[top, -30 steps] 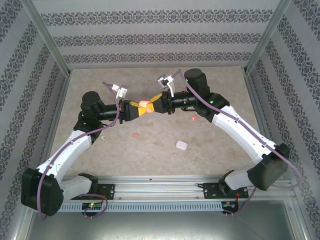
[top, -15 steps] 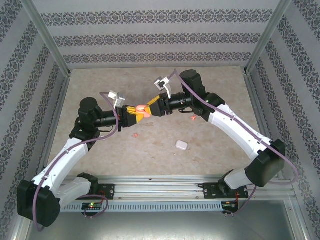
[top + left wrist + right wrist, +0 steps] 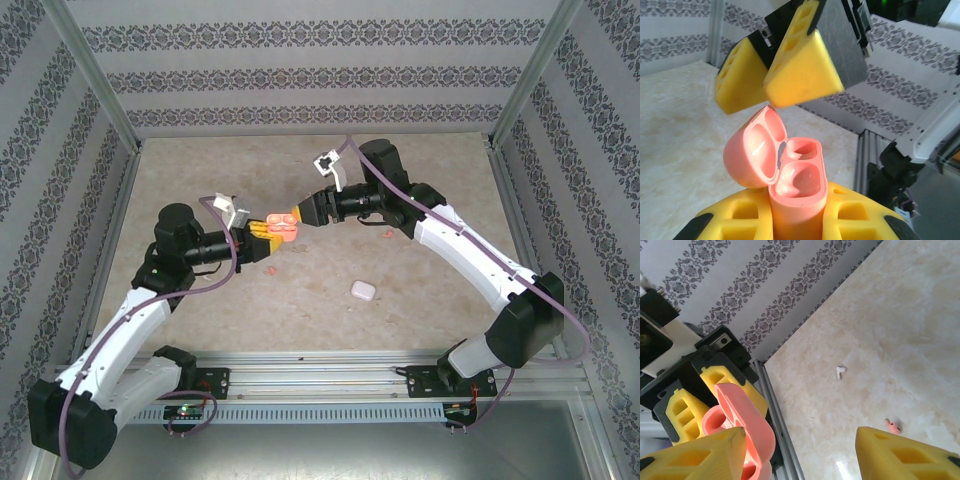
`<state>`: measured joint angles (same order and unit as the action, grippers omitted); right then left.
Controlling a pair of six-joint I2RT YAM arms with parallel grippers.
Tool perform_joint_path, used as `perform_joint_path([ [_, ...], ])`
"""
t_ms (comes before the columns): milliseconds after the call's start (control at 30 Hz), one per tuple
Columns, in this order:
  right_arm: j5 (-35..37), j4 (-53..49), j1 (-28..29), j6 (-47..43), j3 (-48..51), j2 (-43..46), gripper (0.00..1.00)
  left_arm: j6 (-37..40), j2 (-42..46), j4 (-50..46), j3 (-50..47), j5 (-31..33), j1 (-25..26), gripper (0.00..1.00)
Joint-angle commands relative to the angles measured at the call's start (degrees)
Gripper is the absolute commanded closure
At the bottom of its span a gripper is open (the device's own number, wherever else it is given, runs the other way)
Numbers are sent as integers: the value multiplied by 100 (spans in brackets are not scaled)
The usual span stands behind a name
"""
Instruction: Insert wireless bluetooth earbuds into charging case
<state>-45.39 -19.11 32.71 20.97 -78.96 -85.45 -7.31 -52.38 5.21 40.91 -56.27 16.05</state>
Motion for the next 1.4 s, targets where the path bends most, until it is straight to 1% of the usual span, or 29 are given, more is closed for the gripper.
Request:
perform_joint_path([
  [0,223,-84,-79,402,-72,84,39,646,283,-716,-77,695,19,100],
  [100,446,-170,-63,437,-6,125,38,829,476,-1089,-151,1210,12,100],
  [167,734,-302,-54,455,42,126,38,899,620,-1268,-218,1516,17,100],
  [233,1170,-459,-46,572,93,105,38,961,787,-1369,-315,1741,15,100],
  [300,1638,-559,-21,786,188,44,40,1018,982,-1469,-418,1942,14,100],
  [433,2133,-551,131,1422,397,-205,41,1089,1285,-1661,-509,2208,20,100],
  [533,2160,-410,319,2011,518,-579,46,1173,1409,-1831,-499,2294,18,100],
  [633,2181,-111,679,2455,568,-1036,49,1290,1487,-2054,-463,2358,20,100],
  [833,1983,166,1237,3026,221,-2091,53,1435,1666,-2411,-450,2483,13,100],
  [1033,1779,128,1430,3181,-138,-2803,62,1402,1909,-2552,-552,2541,18,100],
  [1167,1704,49,1514,3181,-314,-3113,62,1365,2033,-2479,-698,2485,17,100],
  [1300,1630,23,1554,3161,-470,-3382,61,1357,2154,-2191,-876,2090,12,100],
  [1367,1631,-12,1555,3146,-543,-3487,63,1275,2203,-1998,-965,1944,18,100],
])
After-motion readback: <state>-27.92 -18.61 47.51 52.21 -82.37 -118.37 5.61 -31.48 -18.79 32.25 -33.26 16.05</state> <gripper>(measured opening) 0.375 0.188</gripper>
